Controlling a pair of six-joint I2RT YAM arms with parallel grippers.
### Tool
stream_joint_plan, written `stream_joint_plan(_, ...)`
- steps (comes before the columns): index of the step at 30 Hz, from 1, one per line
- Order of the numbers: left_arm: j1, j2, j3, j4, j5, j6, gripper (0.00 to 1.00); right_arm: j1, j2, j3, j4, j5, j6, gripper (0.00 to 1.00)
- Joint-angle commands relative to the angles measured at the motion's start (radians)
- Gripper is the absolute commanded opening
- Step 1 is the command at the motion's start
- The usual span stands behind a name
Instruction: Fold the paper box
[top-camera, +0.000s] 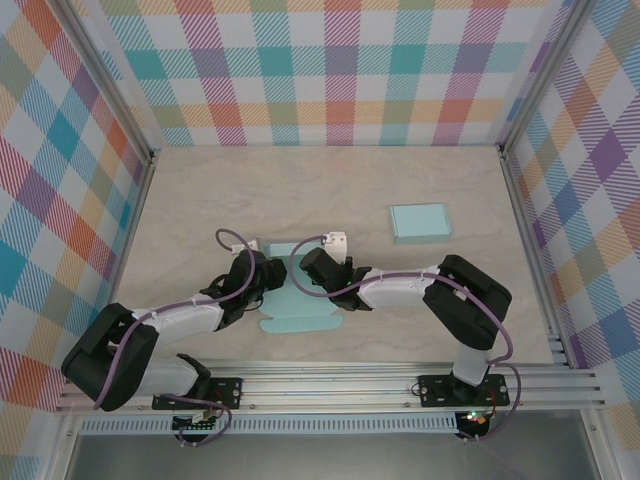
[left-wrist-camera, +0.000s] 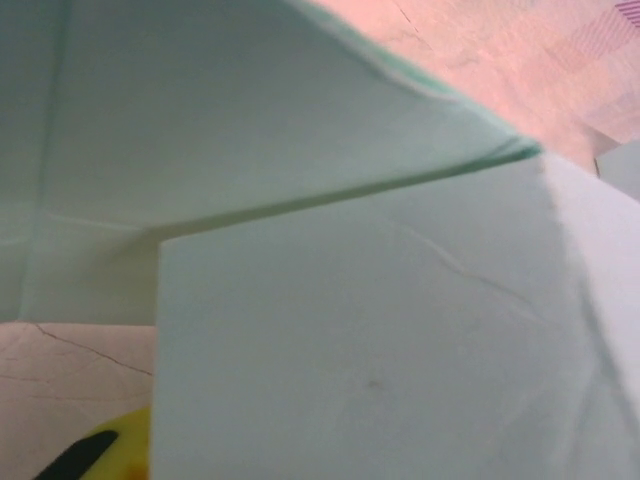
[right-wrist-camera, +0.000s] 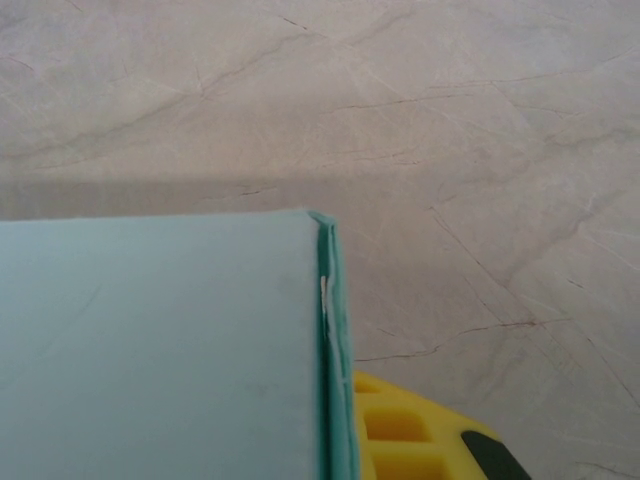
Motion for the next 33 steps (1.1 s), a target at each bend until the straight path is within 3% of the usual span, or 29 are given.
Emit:
stream_joint_plan(1,-0.014,-0.093,0.032,-0.027,0.111,0.023,0.40,-0.002,-0.001,0.033,-0.014,0.031,0.030,0.00)
stream_joint_plan(5,-0.017,-0.240,0.056,-0.167,0.204,0.049,0.52,-0.010,-0.014,0.026,-0.022,0.041,0.027,0.00)
stream_joint_plan(11,-0.017,-0.431,0.124,-0.399,0.331,0.130,0.48,-0.012,-0.034,0.031,-0.022,0.031,0.016,0.00)
stream_joint_plan(13,-0.016,-0.496,0.144,-0.446,0.295,0.153,0.48,-0.014,-0.049,0.022,-0.019,0.023,0.020,0.00)
stream_joint_plan(18,-0.002,-0.586,0.220,-0.616,-0.019,0.245,0.48,-0.013,-0.099,-0.016,0.009,0.003,0.009,0.00)
stream_joint_plan(24,0.062,-0.612,0.265,-0.649,-0.252,0.302,0.49,-0.012,-0.112,-0.029,-0.020,0.003,0.008,0.00)
stream_joint_plan(30,0.231,-0.629,0.265,-0.655,-0.248,0.325,0.48,-0.012,-0.113,-0.032,-0.050,0.003,-0.011,0.00)
stream_joint_plan(33,0.300,-0.583,0.225,-0.624,-0.182,0.324,0.47,-0.013,-0.119,-0.036,-0.050,0.003,-0.019,0.00)
